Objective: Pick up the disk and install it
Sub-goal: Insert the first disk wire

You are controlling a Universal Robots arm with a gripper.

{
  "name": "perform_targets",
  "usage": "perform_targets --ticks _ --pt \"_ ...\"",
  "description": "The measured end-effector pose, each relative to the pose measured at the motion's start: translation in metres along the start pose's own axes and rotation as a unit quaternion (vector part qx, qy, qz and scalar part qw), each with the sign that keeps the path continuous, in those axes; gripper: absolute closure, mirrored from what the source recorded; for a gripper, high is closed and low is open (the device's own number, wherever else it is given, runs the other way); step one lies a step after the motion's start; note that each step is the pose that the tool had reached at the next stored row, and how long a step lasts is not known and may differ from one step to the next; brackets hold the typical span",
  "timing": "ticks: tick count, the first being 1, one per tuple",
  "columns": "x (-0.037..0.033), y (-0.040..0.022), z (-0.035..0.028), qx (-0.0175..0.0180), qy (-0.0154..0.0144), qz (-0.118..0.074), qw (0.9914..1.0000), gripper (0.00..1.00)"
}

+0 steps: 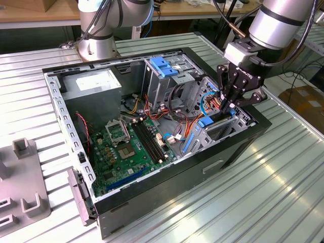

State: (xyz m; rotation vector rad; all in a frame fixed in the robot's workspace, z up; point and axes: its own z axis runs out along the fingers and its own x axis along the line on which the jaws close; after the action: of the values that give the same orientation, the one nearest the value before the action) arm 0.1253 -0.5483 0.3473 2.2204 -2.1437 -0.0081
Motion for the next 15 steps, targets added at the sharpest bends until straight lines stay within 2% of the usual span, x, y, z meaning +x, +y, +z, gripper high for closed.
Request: perform_targets --ticks 15 --pt "-0.0003 -0.0001 0.0025 0.0 0.0 0.0 1.0 0.83"
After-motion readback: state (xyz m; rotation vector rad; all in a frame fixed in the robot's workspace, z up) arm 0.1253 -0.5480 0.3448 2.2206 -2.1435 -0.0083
